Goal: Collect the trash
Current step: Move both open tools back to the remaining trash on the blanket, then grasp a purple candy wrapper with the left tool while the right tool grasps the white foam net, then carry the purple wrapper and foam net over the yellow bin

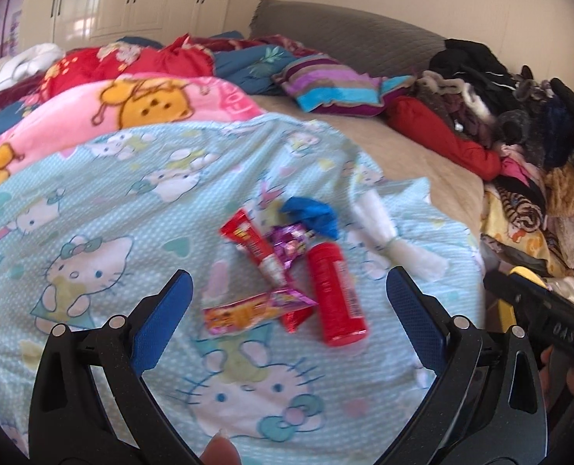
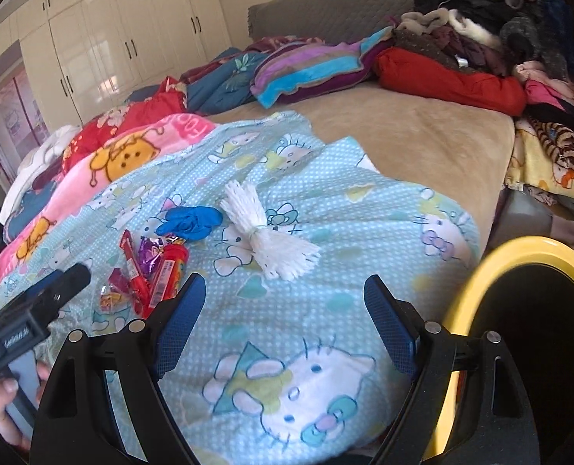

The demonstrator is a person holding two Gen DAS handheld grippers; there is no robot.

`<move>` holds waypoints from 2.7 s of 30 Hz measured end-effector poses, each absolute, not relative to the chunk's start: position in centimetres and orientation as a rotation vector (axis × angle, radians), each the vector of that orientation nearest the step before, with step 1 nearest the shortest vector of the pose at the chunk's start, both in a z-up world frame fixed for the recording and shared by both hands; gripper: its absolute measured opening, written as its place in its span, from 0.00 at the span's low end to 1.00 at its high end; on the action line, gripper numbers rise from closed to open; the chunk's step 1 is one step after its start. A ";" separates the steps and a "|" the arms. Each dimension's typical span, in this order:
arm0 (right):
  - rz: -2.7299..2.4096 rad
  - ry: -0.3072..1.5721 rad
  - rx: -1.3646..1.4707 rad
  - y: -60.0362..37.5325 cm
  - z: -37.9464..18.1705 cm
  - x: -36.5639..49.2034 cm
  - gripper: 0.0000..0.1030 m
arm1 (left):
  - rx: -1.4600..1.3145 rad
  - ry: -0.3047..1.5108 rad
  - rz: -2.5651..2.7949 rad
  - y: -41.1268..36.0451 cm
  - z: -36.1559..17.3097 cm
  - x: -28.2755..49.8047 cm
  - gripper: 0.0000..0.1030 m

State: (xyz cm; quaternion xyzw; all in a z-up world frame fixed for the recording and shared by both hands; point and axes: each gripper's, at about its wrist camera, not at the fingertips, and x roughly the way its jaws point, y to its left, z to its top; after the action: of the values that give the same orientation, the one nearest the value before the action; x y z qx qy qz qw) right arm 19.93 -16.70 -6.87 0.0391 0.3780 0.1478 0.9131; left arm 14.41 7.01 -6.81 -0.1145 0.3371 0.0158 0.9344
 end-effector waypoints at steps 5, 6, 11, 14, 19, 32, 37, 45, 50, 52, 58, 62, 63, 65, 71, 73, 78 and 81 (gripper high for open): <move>0.302 0.806 0.033 -15.3 -8.0 22.0 0.79 | -0.249 0.732 0.040 8.1 -8.3 14.9 0.89; 0.302 0.815 0.029 -15.0 -8.3 22.4 0.79 | -0.247 0.738 0.038 8.1 -8.5 15.0 0.89; 0.312 0.857 0.016 -13.8 -9.5 24.5 0.79 | -0.235 0.761 0.028 7.6 -9.4 15.6 0.84; 0.320 0.879 0.012 -13.2 -10.2 25.7 0.79 | -0.204 0.775 0.044 7.0 -9.8 16.0 0.78; 0.303 0.923 -0.001 -12.8 -11.7 27.6 0.76 | -0.202 0.804 0.054 6.9 -10.9 16.7 0.60; 0.378 0.903 0.033 -13.1 -12.1 24.7 0.13 | -0.265 0.832 0.027 7.6 -12.0 17.0 0.28; 0.394 0.827 0.073 -13.7 -10.2 22.1 0.13 | -0.310 0.837 0.015 8.2 -11.9 16.6 0.15; 0.404 0.787 0.128 -15.0 -8.8 19.3 0.12 | -0.336 0.828 -0.011 8.4 -11.3 16.1 0.11; 0.397 0.784 0.180 -16.3 -8.5 18.4 0.12 | -0.345 0.813 -0.012 8.4 -10.4 15.6 0.10; 0.396 0.781 0.188 -16.7 -8.3 18.1 0.12 | -0.346 0.801 -0.018 8.3 -9.8 15.5 0.10; 0.390 0.773 0.195 -17.6 -7.9 17.1 0.12 | -0.338 0.755 -0.039 7.8 -7.5 14.9 0.10; 0.388 0.767 0.199 -18.0 -7.7 16.7 0.12 | -0.331 0.728 -0.057 7.0 -6.2 14.7 0.10; 0.387 0.765 0.200 -18.2 -7.6 16.5 0.12 | -0.330 0.722 -0.064 6.8 -5.9 14.7 0.10; 0.385 0.761 0.202 -18.5 -7.4 16.3 0.12 | -0.324 0.712 -0.076 6.3 -5.3 14.6 0.10; 0.376 0.757 0.209 -19.7 -6.8 15.6 0.12 | -0.312 0.697 -0.106 4.8 -4.4 14.3 0.10; 0.370 0.751 0.212 -20.1 -6.6 15.4 0.12 | -0.307 0.694 -0.118 4.2 -4.1 14.2 0.10; 0.348 0.743 0.230 -21.5 -6.3 15.0 0.12 | -0.293 0.685 -0.147 2.8 -3.5 13.9 0.10; 0.337 0.737 0.238 -22.2 -6.0 14.6 0.12 | -0.280 0.680 -0.166 1.7 -3.1 13.8 0.10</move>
State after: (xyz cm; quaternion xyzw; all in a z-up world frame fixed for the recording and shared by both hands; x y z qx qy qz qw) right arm 14.62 -22.18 -6.04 0.1154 0.3576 0.1636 0.9122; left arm 13.75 1.73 -3.12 -0.1365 0.3321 -0.0812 0.9298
